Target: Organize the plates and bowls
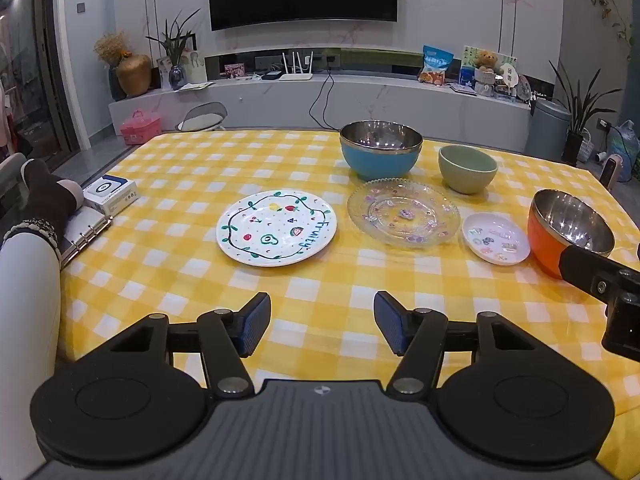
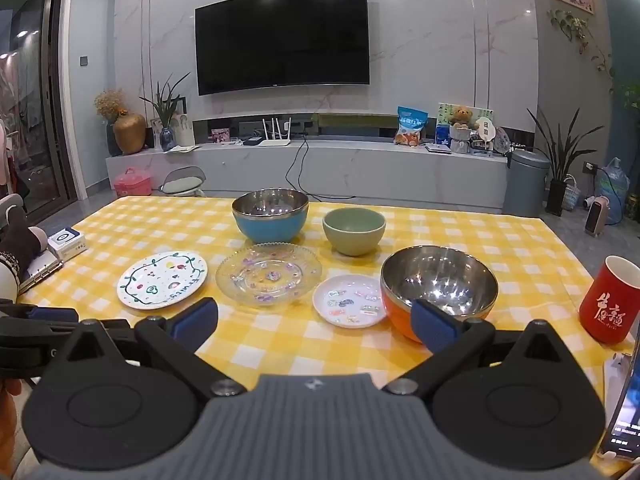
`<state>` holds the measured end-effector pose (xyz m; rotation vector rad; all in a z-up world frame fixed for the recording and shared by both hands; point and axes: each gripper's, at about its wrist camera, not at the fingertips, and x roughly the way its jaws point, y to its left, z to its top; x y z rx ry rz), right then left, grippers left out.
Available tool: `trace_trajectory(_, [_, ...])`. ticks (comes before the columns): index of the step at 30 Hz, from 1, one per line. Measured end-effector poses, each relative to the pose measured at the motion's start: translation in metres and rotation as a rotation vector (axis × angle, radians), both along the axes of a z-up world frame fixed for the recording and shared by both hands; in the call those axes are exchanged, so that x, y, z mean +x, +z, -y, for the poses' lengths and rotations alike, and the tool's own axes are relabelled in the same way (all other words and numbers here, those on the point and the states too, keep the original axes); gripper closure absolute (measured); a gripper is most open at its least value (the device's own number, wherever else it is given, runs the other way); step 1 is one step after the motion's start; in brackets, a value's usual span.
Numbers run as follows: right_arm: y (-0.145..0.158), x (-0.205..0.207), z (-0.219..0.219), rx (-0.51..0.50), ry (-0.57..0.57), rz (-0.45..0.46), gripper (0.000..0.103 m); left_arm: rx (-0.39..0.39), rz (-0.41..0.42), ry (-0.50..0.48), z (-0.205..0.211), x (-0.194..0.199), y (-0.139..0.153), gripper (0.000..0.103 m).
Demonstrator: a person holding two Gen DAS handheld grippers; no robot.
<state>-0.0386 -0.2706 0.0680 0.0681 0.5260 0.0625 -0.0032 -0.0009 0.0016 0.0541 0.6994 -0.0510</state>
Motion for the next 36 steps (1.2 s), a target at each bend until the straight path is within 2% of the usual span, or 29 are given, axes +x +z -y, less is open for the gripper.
trace_trajectory(36, [-0.0049, 0.0038, 0.0009, 0.003, -0.004, -0.019, 0.003, 0.005, -0.01, 0.0, 0.0029, -0.0024, -0.002, 0.032])
